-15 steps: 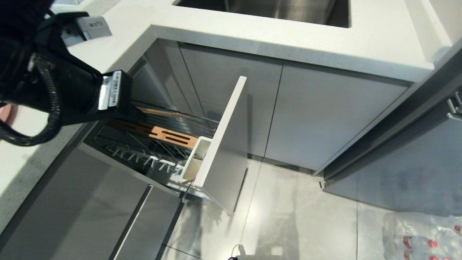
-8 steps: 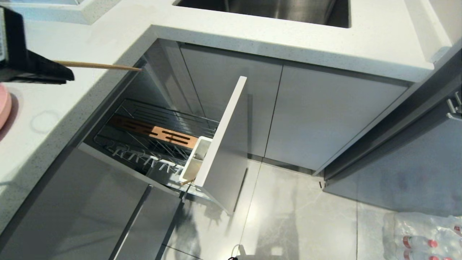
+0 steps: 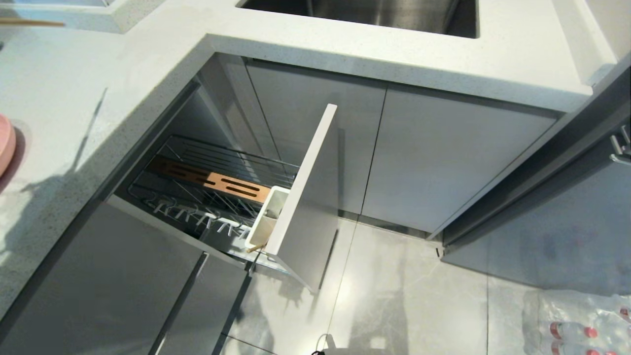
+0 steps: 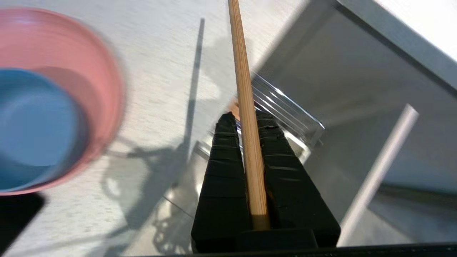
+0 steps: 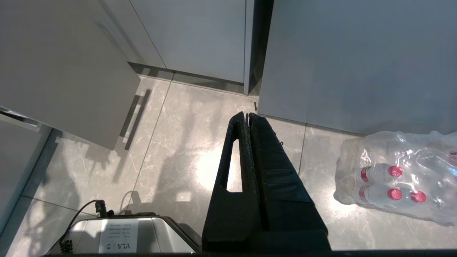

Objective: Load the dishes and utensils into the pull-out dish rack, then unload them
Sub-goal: Take the chopsticks out of the cupboard

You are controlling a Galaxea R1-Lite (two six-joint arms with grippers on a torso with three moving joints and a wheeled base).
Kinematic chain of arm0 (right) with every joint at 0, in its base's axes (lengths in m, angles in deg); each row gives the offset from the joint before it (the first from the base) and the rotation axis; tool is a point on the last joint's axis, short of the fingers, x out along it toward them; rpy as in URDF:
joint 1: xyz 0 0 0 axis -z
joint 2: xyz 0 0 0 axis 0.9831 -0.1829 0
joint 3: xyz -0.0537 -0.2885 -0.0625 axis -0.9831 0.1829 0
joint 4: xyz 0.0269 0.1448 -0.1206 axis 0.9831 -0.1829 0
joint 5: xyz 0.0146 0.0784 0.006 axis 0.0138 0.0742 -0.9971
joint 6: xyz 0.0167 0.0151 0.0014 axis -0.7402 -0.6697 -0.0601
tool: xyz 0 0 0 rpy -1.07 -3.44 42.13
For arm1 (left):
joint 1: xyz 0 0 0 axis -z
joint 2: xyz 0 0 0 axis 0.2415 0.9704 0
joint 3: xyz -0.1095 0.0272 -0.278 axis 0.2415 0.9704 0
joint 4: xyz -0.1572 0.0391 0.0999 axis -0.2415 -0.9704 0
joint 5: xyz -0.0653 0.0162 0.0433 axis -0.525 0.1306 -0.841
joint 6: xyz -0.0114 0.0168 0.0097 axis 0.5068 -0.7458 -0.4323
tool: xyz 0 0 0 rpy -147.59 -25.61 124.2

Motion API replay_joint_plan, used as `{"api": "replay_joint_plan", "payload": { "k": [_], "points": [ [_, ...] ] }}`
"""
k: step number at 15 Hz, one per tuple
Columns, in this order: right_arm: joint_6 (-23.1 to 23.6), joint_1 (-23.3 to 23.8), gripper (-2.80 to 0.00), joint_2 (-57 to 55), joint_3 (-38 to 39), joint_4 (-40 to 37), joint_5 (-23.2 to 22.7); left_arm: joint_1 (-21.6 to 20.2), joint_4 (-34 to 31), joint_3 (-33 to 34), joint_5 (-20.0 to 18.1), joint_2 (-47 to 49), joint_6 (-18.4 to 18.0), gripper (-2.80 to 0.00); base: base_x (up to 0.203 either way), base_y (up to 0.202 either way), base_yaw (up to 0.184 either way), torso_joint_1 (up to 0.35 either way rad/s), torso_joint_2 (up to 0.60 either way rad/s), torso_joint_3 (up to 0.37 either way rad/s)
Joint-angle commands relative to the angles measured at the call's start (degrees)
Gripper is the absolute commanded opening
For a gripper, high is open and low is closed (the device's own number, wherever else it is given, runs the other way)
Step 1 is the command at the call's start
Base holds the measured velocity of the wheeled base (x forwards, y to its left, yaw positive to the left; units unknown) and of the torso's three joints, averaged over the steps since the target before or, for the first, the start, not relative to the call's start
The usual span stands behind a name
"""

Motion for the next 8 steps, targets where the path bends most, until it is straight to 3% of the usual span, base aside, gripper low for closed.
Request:
{"api": "replay_joint_plan", "payload": {
  "k": [1, 5, 8],
  "points": [
    [-0.01, 0.04, -2.80, -0.09, 0.00, 0.03, 0.00, -4.85, 0.46, 0.01, 0.47, -0.37, -0.02, -2.80, 0.000, 0.000, 0.000, 0.000, 0.00, 0.000],
    [-0.01, -0.01, -2.80, -0.04, 0.00, 0.03, 0.00, -17.90, 5.88, 0.30, 0.71, 2.73, -0.69, -2.80, 0.000, 0.000, 0.000, 0.000, 0.00, 0.000],
    [-0.01, 0.03, -2.80, -0.07, 0.00, 0.03, 0.00, -24.95, 11.00, 0.38, 0.93, 8.40, -0.81, -2.80, 0.000, 0.000, 0.000, 0.000, 0.00, 0.000]
  ]
}}
